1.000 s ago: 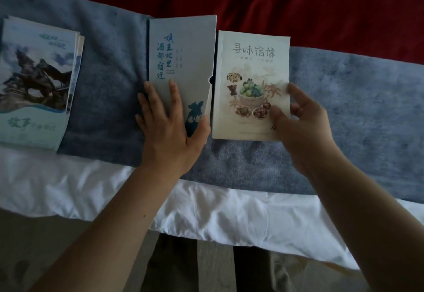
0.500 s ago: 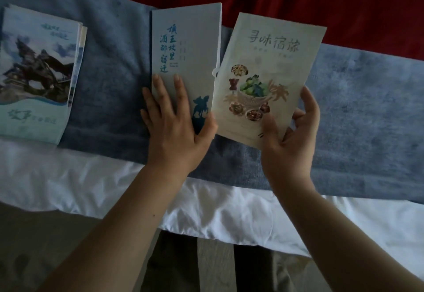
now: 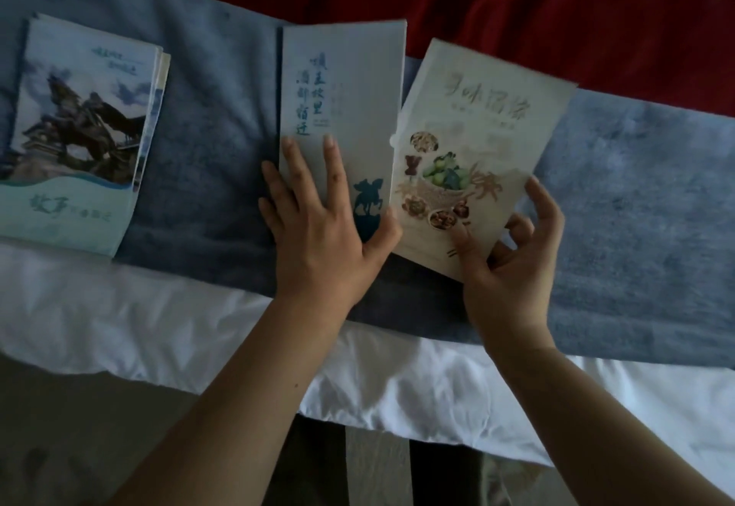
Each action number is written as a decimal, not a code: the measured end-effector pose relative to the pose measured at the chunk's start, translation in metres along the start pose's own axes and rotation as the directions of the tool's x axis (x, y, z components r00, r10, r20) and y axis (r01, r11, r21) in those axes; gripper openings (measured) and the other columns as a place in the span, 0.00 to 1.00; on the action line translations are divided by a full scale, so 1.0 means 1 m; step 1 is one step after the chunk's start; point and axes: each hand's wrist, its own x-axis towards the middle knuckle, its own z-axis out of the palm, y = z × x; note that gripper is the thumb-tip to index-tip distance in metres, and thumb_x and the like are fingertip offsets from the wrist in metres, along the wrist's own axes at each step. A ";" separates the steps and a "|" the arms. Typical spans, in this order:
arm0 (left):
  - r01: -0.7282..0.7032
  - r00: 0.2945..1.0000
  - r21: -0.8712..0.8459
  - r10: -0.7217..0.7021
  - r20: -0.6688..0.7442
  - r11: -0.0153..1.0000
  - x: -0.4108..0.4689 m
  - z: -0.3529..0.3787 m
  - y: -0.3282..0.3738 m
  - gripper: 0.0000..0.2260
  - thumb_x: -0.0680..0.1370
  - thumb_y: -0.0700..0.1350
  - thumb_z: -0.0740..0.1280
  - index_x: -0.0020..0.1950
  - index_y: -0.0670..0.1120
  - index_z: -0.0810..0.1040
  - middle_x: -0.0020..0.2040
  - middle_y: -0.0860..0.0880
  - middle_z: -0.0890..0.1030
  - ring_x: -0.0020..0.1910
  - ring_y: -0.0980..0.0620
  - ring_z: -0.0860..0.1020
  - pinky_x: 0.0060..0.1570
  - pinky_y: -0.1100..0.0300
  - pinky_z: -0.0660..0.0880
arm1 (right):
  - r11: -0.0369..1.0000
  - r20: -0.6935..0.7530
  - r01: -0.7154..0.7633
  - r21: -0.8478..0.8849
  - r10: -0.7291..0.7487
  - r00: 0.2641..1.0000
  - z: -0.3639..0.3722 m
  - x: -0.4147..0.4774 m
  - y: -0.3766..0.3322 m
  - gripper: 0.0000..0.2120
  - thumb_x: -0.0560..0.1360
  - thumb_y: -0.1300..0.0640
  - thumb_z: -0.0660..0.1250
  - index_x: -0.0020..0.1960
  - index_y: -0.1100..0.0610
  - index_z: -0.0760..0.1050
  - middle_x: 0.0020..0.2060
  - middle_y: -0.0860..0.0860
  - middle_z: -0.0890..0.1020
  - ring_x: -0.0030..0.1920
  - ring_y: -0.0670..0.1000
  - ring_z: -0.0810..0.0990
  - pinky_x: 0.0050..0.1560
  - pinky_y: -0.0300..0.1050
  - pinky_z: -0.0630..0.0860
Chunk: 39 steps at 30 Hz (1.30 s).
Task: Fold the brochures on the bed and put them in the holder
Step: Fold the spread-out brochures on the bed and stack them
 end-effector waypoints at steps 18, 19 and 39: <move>-0.296 0.940 0.135 0.313 -0.134 0.946 -0.013 0.016 -0.044 0.45 0.74 0.79 0.57 0.84 0.56 0.53 0.84 0.37 0.45 0.81 0.31 0.41 0.78 0.34 0.50 | 0.323 0.375 0.363 -0.874 -0.026 0.926 -0.004 0.024 -0.013 0.31 0.87 0.44 0.46 0.84 0.56 0.43 0.84 0.53 0.45 0.82 0.55 0.35 0.80 0.53 0.33; -0.294 0.941 0.134 0.311 -0.135 0.946 -0.012 0.017 -0.045 0.45 0.74 0.79 0.57 0.84 0.57 0.53 0.84 0.37 0.44 0.81 0.30 0.41 0.78 0.35 0.50 | 0.340 0.374 0.359 -0.869 -0.025 0.927 -0.002 0.024 -0.011 0.30 0.87 0.45 0.46 0.84 0.57 0.44 0.84 0.54 0.45 0.82 0.54 0.35 0.80 0.51 0.33; -0.099 0.956 0.049 0.109 -0.271 0.994 -0.007 0.004 -0.035 0.23 0.80 0.61 0.68 0.74 0.56 0.76 0.79 0.35 0.64 0.73 0.24 0.66 0.67 0.34 0.69 | 0.635 0.384 0.238 -0.735 0.101 0.918 0.108 0.002 -0.037 0.28 0.86 0.57 0.51 0.84 0.55 0.47 0.84 0.52 0.45 0.83 0.51 0.42 0.80 0.44 0.43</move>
